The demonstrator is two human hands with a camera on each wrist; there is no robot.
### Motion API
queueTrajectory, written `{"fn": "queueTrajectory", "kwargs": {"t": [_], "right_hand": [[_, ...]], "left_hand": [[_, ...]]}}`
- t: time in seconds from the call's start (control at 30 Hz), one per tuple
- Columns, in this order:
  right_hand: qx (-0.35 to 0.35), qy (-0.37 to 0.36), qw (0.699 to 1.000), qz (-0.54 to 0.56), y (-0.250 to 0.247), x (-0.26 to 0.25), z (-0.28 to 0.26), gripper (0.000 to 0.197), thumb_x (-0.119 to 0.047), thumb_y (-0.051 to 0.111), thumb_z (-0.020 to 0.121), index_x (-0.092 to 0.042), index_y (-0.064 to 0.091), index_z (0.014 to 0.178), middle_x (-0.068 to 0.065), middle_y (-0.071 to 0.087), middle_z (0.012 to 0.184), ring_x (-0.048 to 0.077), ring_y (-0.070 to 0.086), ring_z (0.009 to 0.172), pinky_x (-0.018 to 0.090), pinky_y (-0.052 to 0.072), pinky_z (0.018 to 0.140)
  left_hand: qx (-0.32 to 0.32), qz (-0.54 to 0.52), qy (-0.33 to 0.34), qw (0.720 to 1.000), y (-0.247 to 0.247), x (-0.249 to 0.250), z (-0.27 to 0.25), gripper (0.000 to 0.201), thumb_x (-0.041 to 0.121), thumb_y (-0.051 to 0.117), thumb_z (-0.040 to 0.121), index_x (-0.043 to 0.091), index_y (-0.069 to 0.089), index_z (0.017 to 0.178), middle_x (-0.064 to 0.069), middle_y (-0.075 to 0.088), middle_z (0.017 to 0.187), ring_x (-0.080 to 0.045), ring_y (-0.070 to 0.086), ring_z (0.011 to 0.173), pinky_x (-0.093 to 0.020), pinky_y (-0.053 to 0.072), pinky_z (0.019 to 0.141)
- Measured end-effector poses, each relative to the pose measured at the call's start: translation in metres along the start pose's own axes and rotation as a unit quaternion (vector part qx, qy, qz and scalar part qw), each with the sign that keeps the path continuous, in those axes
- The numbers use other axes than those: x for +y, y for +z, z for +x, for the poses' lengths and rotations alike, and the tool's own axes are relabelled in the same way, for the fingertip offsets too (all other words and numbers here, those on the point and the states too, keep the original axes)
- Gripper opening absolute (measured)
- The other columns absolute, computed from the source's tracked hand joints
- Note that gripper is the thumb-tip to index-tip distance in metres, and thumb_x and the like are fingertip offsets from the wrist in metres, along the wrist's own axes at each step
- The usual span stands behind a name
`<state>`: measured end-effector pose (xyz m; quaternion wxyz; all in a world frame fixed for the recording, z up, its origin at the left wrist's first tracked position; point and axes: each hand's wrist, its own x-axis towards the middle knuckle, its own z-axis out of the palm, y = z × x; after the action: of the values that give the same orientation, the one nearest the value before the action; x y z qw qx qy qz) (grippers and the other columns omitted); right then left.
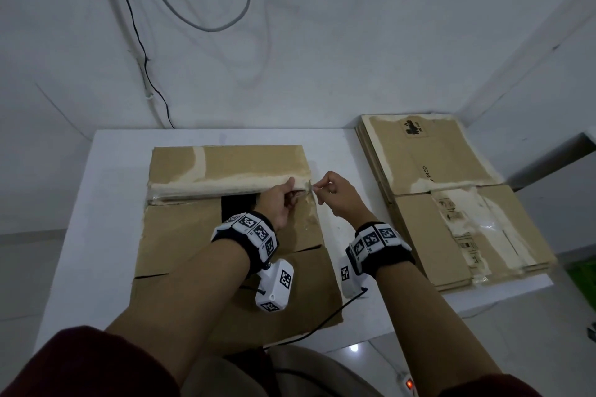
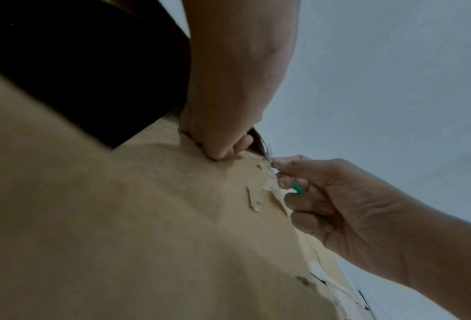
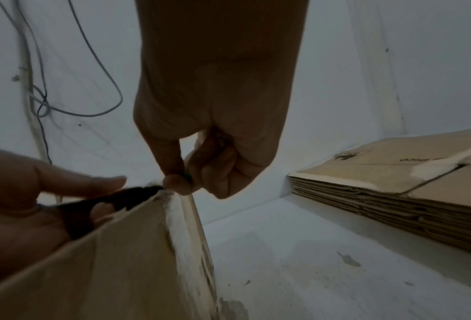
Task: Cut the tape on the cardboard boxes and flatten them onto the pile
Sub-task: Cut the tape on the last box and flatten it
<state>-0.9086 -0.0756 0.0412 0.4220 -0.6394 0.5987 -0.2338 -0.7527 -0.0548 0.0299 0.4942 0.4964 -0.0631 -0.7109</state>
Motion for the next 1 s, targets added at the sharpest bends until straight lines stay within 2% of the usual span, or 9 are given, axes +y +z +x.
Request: {"fn": "queueTrajectory", "kwargs": {"t": [0.17, 0.23, 0.3, 0.37, 0.43, 0.53, 0.67, 0.8, 1.0], "right_hand": [[-0.056, 0.055, 0.995, 0.059, -0.012, 0.005, 0.002, 0.013, -0.013, 0.062, 0.093, -0.005, 0.056, 0.085, 0.008, 0.061, 0.066, 0.010, 0.027, 0.041, 0.021, 0.020, 0.042], [0.011, 0.092, 0.992, 0.082, -0.012, 0.014, 0.002, 0.013, -0.016, 0.060, 0.094, -0.005, 0.056, 0.088, 0.010, 0.066, 0.076, 0.012, 0.036, 0.044, 0.024, 0.029, 0.045], [0.004, 0.152, 0.988, 0.008, -0.007, 0.030, 0.002, 0.011, -0.015, 0.058, 0.095, -0.006, 0.057, 0.101, 0.016, 0.066, 0.098, 0.021, 0.057, 0.068, 0.032, 0.042, 0.063], [-0.033, 0.217, 0.972, -0.079, 0.003, 0.052, 0.000, 0.027, -0.014, 0.060, 0.095, -0.002, 0.055, 0.119, 0.020, 0.061, 0.113, 0.027, 0.059, 0.099, 0.030, 0.038, 0.079], [-0.037, 0.252, 0.965, -0.068, 0.016, 0.066, -0.002, 0.022, -0.020, 0.058, 0.097, 0.001, 0.061, 0.104, 0.018, 0.060, 0.104, 0.026, 0.059, 0.090, 0.028, 0.037, 0.076], [-0.021, 0.246, 0.966, -0.074, 0.028, 0.082, -0.003, 0.034, -0.023, 0.050, 0.101, 0.002, 0.063, 0.119, 0.019, 0.063, 0.116, 0.031, 0.059, 0.108, 0.026, 0.039, 0.084], [0.033, 0.164, 0.982, -0.085, 0.016, 0.057, 0.013, 0.034, -0.018, 0.053, 0.100, -0.002, 0.057, 0.130, 0.018, 0.055, 0.135, 0.030, 0.052, 0.124, 0.028, 0.038, 0.098], [0.054, 0.029, 0.997, -0.056, 0.004, -0.008, 0.040, 0.034, -0.022, 0.061, 0.094, -0.015, 0.057, 0.127, 0.010, 0.054, 0.130, 0.022, 0.050, 0.123, 0.029, 0.039, 0.095], [-0.094, 0.019, 0.972, -0.216, 0.042, -0.082, 0.072, 0.105, -0.055, 0.080, 0.070, -0.034, 0.019, 0.154, 0.011, 0.005, 0.159, 0.035, 0.016, 0.145, 0.052, 0.028, 0.115]], "left_hand": [[-0.025, 0.047, 0.035, 0.998, 0.004, 0.009, -0.005, 0.027, 0.030, 0.061, 0.093, 0.009, 0.058, 0.076, 0.004, 0.060, 0.053, -0.004, 0.050, 0.041, -0.015, 0.043, 0.049], [-0.024, 0.112, 0.077, 0.990, 0.008, 0.019, -0.008, 0.047, 0.057, 0.069, 0.077, 0.011, 0.064, 0.083, 0.001, 0.069, 0.076, -0.012, 0.063, 0.071, -0.027, 0.050, 0.078], [-0.016, 0.173, 0.130, 0.976, 0.009, 0.033, -0.012, 0.077, 0.079, 0.067, 0.057, 0.014, 0.065, 0.098, -0.003, 0.068, 0.100, -0.022, 0.061, 0.095, -0.038, 0.047, 0.092], [-0.043, 0.200, 0.181, 0.962, 0.013, 0.048, -0.022, 0.075, 0.075, 0.061, 0.068, 0.019, 0.060, 0.118, -0.002, 0.063, 0.113, -0.022, 0.058, 0.103, -0.031, 0.046, 0.086], [-0.057, 0.221, 0.243, 0.943, 0.011, 0.062, -0.024, 0.068, 0.058, 0.064, 0.079, 0.026, 0.045, 0.136, 0.000, 0.052, 0.127, -0.017, 0.050, 0.115, -0.029, 0.042, 0.089], [0.038, 0.449, 0.313, 0.836, -0.007, 0.085, -0.010, 0.077, 0.054, 0.069, 0.078, 0.037, 0.032, 0.144, -0.005, 0.032, 0.146, -0.024, 0.031, 0.135, -0.044, 0.029, 0.109], [0.130, 0.703, 0.246, 0.655, -0.044, 0.111, 0.007, 0.072, 0.047, 0.059, 0.086, 0.031, 0.024, 0.148, -0.014, 0.014, 0.156, -0.040, 0.009, 0.143, -0.060, 0.010, 0.114], [0.174, 0.775, 0.152, 0.588, -0.081, 0.128, 0.017, 0.103, 0.071, 0.065, 0.068, 0.041, 0.008, 0.149, -0.006, -0.005, 0.160, -0.054, -0.007, 0.139, -0.074, 0.004, 0.105], [0.200, 0.822, 0.129, 0.517, -0.093, 0.121, 0.022, 0.105, 0.065, 0.067, 0.067, 0.040, 0.004, 0.148, 0.000, 0.008, 0.157, -0.047, -0.001, 0.141, -0.078, 0.006, 0.102]]}}
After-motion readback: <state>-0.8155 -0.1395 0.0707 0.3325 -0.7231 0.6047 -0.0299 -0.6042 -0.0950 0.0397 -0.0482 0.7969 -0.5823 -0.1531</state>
